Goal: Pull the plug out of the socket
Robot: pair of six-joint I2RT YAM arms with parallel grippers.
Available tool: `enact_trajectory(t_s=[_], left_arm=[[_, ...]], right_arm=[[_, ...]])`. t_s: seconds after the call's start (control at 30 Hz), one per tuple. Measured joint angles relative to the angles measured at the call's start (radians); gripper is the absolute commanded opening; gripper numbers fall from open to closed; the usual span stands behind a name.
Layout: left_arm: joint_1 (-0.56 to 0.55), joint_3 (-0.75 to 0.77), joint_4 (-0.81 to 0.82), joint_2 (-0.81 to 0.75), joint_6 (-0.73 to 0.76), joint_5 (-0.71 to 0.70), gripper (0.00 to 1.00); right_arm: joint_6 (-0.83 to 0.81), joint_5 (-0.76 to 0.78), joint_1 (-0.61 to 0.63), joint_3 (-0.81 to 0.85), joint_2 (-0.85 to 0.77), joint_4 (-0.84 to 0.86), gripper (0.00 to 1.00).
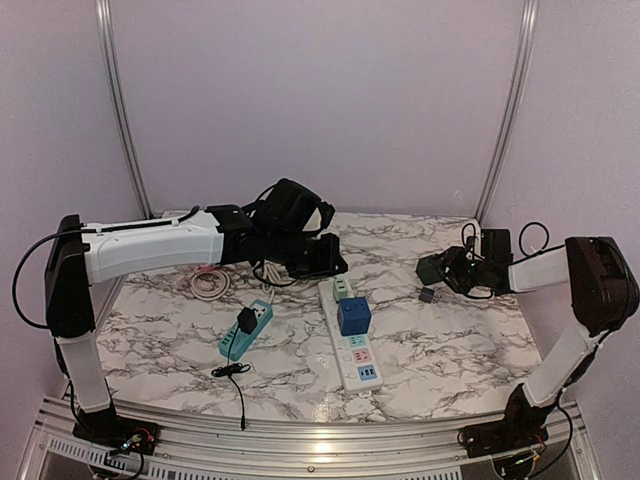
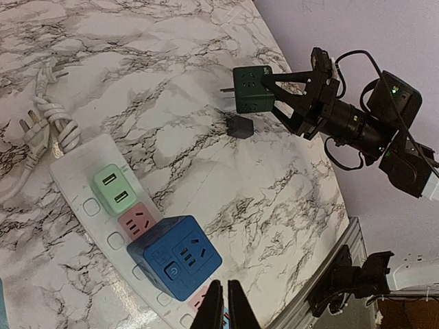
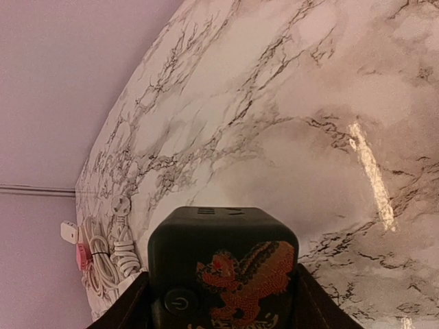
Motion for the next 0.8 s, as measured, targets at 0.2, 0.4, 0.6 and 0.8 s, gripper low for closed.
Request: enact_trajectory(t_s=[0.2, 0.4, 0.6, 0.8], left_arm=[[0.007, 0.0, 0.0, 0.0, -0.008, 0.012, 0.05], [0.01, -0.01, 0.0, -0.007, -0.008, 0.01, 0.06], [0.03, -0.058, -0.003, -0.047, -0.008, 0.006, 0.06], [0.037, -0.057, -0.003, -0.053, -0.006, 0.004, 0.06]], right_arm=[[-0.01, 0.0, -0.01, 0.0, 0.002, -0.011, 0.39], [-0.023, -0.003, -0.023, 0.0, 0.002, -0.042, 0.47], [-0.039, -0.006, -0.059, -0.014, 0.002, -0.041, 0.45], [-0.042, -0.023, -0.106, -0.086, -0.027, -0.021, 0.46]])
